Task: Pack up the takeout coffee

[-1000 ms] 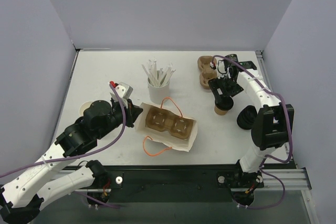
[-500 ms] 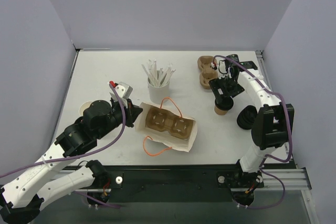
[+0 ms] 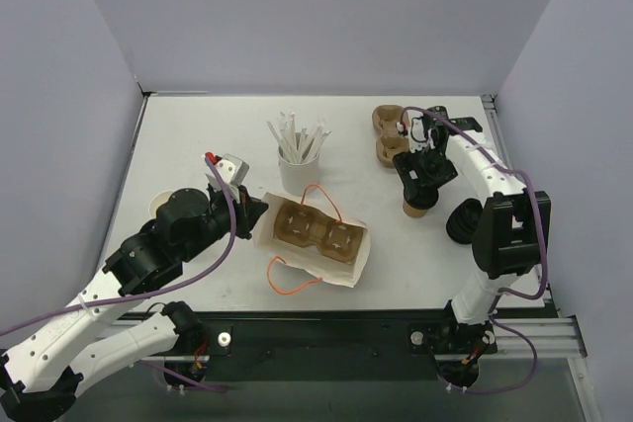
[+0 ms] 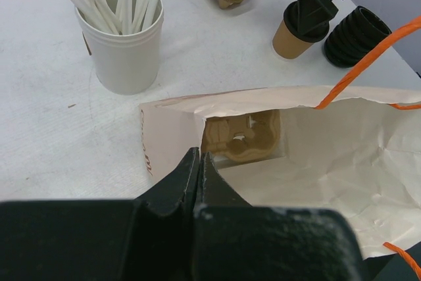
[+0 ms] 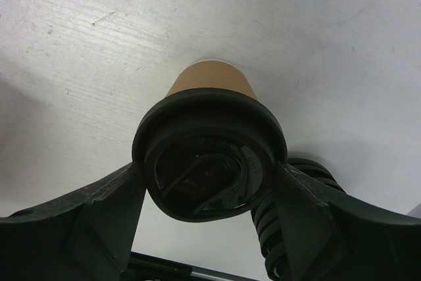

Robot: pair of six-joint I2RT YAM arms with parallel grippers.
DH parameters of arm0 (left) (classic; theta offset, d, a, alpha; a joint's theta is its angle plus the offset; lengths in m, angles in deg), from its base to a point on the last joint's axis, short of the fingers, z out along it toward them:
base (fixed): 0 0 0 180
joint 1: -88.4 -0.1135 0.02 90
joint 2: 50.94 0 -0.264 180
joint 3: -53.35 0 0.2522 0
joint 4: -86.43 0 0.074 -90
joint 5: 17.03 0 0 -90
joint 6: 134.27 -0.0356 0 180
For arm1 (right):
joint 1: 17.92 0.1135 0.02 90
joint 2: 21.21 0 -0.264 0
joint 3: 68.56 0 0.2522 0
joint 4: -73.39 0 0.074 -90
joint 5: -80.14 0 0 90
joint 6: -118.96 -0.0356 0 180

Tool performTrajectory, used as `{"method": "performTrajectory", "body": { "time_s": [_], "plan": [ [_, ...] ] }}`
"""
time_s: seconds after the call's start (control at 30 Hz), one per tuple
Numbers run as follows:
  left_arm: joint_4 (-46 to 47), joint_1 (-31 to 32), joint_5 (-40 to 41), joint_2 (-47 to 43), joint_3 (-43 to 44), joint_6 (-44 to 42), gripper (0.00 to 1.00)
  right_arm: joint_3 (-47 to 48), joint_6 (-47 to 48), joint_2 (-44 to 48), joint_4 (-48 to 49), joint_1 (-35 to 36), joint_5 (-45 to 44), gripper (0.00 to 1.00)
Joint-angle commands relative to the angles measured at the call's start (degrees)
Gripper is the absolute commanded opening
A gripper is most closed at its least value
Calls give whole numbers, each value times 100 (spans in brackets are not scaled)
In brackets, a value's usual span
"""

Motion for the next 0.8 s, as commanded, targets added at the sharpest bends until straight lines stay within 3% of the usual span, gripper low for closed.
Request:
{"method": "performTrajectory", "body": {
  "time_s": [0.0,0.17,0.37,0.53,0.67,0.77],
  "plan": [
    [263,-53,-38,-69,32,-53,0,-125,-96,-72,-191,-17,-106,73],
    [228,-71,-47,-16,128,-132,0,32,-148,60,-226,27,-238,59],
    [70,-80,-222,151,304,-159,0,1014,-236,376,-647,519,-660,58],
    [-114,-114,-468,379,593,-202,0,2298,-570,640,-1306,1500,-1318,58],
    [-168,-150,-592,555,735,-229,0,3484,-597,807,-1877,2512,-2738,57],
    [-54,-167,-654,538,718,-282,0,4390,-649,851,-2247,3321,-3261,56]
  ]
}}
